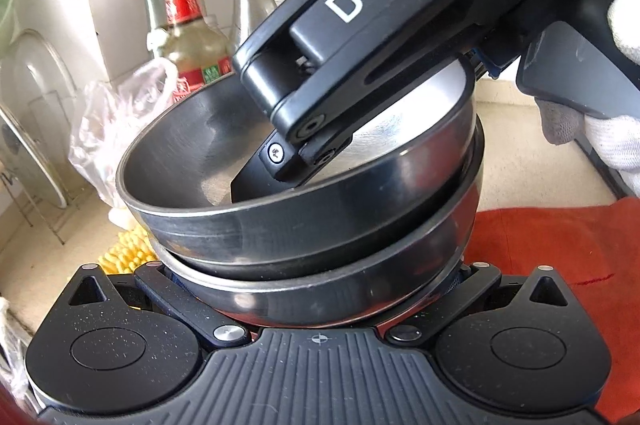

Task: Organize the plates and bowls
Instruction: 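Lift the stacked steel bowls with both grippers and carry them over the plates, then lower the bowl stack onto the pink-rose plates and open both grippers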

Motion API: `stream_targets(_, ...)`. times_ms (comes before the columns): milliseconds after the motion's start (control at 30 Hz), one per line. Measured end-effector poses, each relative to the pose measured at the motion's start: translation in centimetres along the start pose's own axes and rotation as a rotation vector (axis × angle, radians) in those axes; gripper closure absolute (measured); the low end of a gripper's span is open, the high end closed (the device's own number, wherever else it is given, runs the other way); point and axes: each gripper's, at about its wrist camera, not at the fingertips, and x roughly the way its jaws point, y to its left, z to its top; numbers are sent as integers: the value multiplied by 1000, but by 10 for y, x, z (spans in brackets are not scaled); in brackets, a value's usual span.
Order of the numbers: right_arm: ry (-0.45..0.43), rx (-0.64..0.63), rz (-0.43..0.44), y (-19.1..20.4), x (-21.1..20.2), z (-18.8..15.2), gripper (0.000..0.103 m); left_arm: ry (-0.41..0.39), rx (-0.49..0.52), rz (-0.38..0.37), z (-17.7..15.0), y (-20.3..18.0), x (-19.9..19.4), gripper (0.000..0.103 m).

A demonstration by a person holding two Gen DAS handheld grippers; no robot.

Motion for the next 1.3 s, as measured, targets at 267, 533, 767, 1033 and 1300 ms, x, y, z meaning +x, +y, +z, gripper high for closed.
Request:
stream_targets(267,18,31,4,-19,17,-7,27,33,-12,-5,-7,-5,17,0)
stream_targets(533,62,15,-15,-32,34,-18,27,113,5,-9,-15,-6,43,0)
stream_targets(767,47,26,-30,-38,38,-22,27,115,39,9,-16,0,39,0)
stream_targets(1033,36,4,-84,-30,34,-26,27,106,69,0,-26,-3,25,0)
stream_targets(1300,7,5,-123,-27,27,-30,27,93,96,-24,-38,-10,0,0)
